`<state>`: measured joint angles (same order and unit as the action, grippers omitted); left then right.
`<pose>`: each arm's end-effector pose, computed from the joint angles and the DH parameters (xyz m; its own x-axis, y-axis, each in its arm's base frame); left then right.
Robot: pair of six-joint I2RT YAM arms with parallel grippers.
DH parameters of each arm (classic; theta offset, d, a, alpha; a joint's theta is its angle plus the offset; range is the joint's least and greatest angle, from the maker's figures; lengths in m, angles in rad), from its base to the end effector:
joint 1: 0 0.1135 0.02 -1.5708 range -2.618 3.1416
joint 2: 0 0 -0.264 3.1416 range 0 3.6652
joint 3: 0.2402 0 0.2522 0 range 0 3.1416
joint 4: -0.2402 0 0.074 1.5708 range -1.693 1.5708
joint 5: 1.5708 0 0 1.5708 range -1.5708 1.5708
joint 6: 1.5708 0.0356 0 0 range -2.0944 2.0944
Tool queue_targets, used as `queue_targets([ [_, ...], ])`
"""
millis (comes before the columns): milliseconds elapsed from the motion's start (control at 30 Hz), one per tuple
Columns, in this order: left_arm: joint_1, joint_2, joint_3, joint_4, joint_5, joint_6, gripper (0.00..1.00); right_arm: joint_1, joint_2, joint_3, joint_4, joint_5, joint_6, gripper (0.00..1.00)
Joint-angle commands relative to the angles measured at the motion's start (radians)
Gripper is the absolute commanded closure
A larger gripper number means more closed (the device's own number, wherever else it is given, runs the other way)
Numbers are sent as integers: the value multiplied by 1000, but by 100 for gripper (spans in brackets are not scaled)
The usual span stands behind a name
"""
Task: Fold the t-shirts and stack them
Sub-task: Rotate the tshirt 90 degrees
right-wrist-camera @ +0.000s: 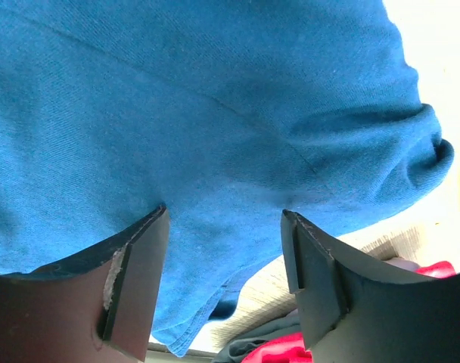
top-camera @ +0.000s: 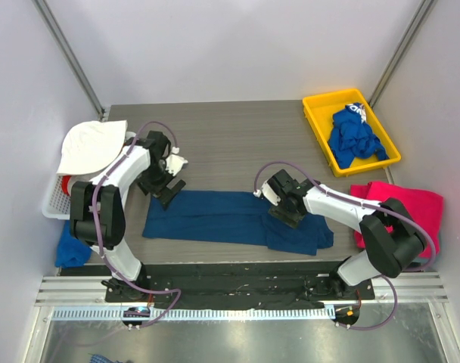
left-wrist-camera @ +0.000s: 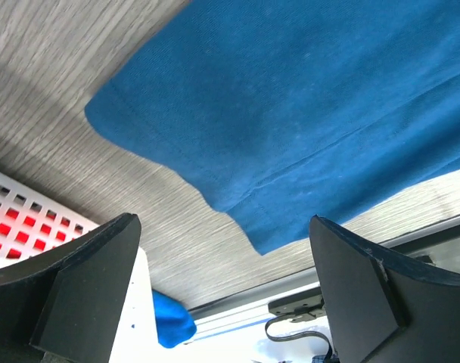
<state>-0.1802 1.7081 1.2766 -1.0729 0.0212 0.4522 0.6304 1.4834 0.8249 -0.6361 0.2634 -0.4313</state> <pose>0.3058 -0.0565 0.2177 -0.8041 0.5905 -0.0689 0.5914 0.8063 0.0100 0.2130 0.1440 0.1698 -0.4921 -0.8587 -0.1430 -0.7898 0.5094 -0.3416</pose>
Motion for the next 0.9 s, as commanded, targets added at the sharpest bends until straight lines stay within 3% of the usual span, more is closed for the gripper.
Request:
queue_targets([
  [0,-22,-1,17,22,60,-17,0,-8,-32,6,32,19,-9,31],
  [300,-79,85,-17,122,20,-43,0,-24,25,-6,75,27,-27,30],
  [667,-130,133,-160,303,-185,-116,0,-52,106,-20,150,49,-52,29],
  [867,-153,162,-189,307,-191,-127,0,-90,216,5,210,59,-86,29],
])
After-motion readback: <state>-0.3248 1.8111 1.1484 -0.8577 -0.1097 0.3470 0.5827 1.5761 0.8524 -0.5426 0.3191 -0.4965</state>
